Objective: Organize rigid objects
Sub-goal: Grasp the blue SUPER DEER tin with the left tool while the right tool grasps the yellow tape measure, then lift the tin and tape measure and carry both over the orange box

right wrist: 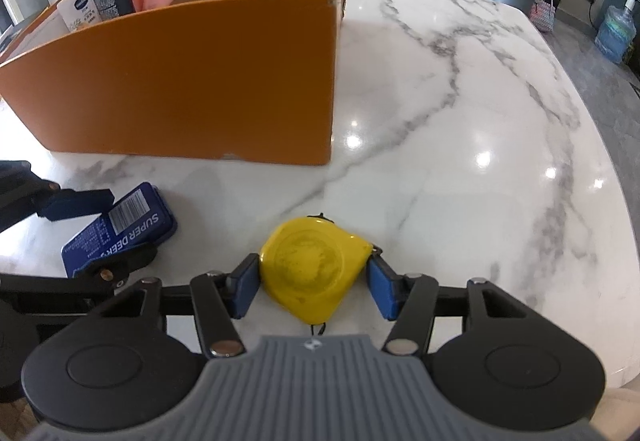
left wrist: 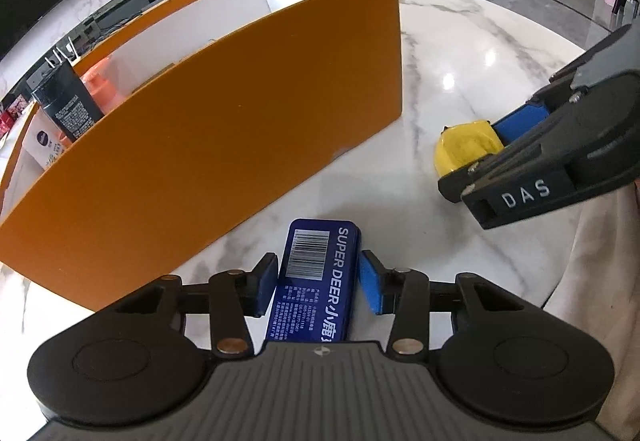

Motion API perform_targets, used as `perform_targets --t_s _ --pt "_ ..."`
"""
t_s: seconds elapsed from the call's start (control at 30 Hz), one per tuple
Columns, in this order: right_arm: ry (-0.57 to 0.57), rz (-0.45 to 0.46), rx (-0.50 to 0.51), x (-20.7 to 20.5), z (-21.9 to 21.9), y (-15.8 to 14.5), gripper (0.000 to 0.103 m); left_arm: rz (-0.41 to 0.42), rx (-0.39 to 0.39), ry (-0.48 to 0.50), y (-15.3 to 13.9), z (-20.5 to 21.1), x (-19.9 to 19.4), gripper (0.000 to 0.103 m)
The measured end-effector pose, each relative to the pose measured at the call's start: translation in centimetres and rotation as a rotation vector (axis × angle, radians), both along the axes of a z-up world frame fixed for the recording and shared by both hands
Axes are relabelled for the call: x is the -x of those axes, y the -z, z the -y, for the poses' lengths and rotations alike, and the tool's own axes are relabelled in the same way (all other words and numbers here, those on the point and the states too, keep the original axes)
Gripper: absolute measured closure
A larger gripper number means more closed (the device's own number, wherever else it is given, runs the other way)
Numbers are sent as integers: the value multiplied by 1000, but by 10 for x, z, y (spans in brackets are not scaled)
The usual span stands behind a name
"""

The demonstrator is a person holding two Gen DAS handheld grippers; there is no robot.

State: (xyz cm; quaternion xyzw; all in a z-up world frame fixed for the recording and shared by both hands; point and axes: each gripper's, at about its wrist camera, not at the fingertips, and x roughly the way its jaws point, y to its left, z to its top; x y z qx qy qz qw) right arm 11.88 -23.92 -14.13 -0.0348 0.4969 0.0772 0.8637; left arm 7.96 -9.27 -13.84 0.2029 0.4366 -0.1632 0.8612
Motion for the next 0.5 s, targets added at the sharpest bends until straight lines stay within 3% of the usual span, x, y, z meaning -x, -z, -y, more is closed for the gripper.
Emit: perform_targets --t_s 0.13,0.5 --pt "10 -1 -31 -1 3 -1 44 -13 11 -19 -2 -2 0 53" --pt "22 -2 -60 0 6 -3 44 -36 145 -138 -11 -28 -1 58"
